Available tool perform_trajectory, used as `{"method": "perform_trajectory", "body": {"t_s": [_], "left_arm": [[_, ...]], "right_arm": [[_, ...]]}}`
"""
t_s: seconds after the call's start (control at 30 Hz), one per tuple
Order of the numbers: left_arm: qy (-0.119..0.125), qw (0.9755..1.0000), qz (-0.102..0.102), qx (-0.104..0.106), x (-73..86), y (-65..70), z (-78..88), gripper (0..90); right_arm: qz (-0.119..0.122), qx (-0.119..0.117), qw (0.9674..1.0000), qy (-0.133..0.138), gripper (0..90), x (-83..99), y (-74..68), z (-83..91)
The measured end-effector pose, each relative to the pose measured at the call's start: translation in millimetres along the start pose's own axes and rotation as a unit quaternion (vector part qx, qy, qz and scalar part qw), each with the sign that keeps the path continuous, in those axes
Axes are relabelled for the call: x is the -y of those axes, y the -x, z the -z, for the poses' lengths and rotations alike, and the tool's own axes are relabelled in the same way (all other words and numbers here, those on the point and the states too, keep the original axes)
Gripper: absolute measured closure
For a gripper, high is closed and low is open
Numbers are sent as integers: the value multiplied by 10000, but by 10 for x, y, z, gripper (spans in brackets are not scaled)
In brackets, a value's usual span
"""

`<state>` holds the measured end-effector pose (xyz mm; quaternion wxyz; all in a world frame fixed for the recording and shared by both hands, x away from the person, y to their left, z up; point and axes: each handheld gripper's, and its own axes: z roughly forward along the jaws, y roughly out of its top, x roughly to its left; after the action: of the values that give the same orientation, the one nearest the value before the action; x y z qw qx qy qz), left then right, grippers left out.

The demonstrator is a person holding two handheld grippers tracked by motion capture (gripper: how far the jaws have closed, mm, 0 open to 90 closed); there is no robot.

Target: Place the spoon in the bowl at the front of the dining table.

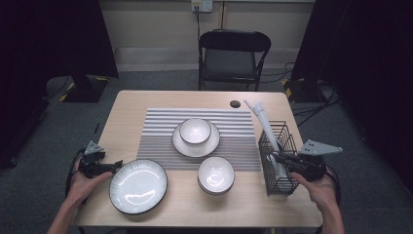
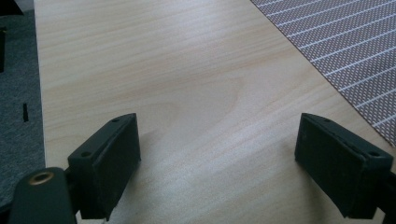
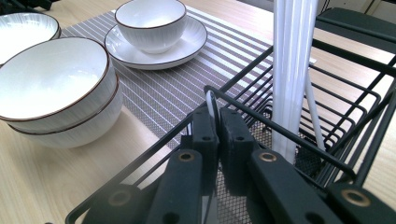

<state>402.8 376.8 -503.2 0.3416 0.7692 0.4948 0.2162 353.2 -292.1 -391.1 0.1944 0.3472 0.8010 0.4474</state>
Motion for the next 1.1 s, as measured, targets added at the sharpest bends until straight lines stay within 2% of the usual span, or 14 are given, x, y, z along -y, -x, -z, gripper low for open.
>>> {"method": "perform_trajectory", "body": {"t_s": [0.13,0.23,0.4,0.6,0.7,0.87,1.1], "left_arm": [[3,10000,1,0,0,0,0,138],[1,10000,0,0,0,0,0,138],[1,10000,-1,0,0,0,0,138],[1,10000,0,0,0,0,0,138],[24,10000,43,6,1,5,-4,138],[0,10000,1,0,0,0,0,138],[0,10000,2,-3,0,1,0,138]], "right_arm": [[-9,1,10000,3,864,1,-2,1],[34,-41,9999,113,864,9,0,9],[-171,-100,9993,319,866,1,31,36],[-230,-60,9993,296,867,-40,30,83],[-303,-26,9991,303,867,-43,32,77],[-384,2,9989,263,868,-73,31,57],[-522,74,9980,359,868,-141,21,68]]}}
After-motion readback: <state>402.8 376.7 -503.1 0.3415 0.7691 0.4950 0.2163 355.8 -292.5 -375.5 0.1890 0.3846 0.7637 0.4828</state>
